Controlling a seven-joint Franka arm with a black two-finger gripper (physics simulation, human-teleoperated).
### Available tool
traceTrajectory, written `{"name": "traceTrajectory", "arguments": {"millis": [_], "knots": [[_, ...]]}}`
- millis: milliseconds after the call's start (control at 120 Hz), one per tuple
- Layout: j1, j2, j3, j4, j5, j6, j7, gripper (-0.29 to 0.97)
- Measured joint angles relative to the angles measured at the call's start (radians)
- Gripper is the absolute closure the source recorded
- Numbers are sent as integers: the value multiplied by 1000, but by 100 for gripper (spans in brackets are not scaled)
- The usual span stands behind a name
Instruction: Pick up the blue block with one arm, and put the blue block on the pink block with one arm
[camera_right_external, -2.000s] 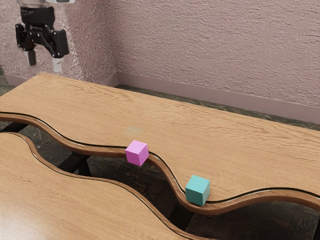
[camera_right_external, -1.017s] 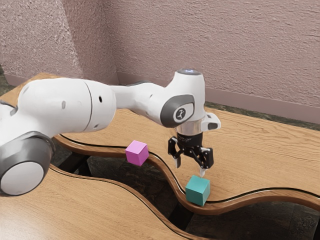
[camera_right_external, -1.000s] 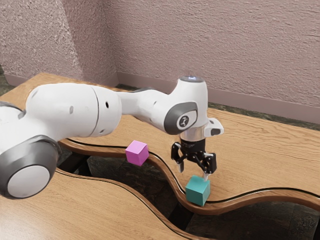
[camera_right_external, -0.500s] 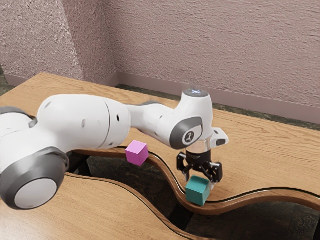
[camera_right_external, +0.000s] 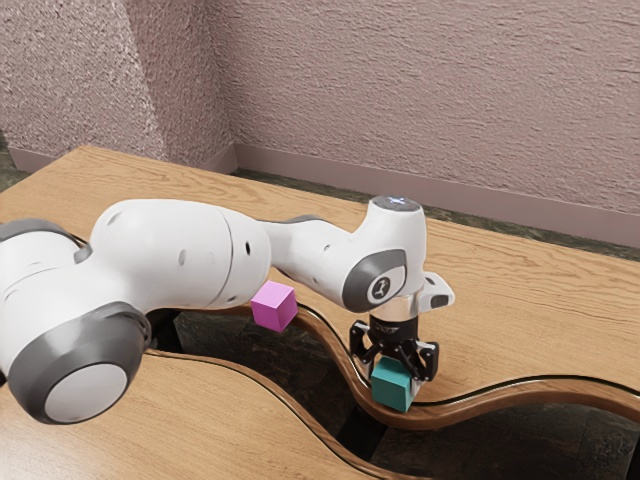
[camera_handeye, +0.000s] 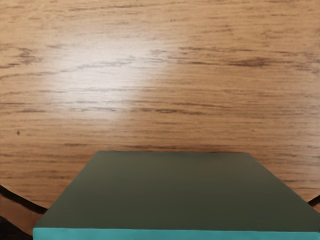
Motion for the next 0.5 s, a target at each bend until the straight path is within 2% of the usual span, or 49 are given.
{"name": "traceTrajectory", "arguments": {"millis": [275,500], "knots": [[5,7,0,12,-3,5,-10,26],[12,-10,11,14,5,13,-17,29]]}}
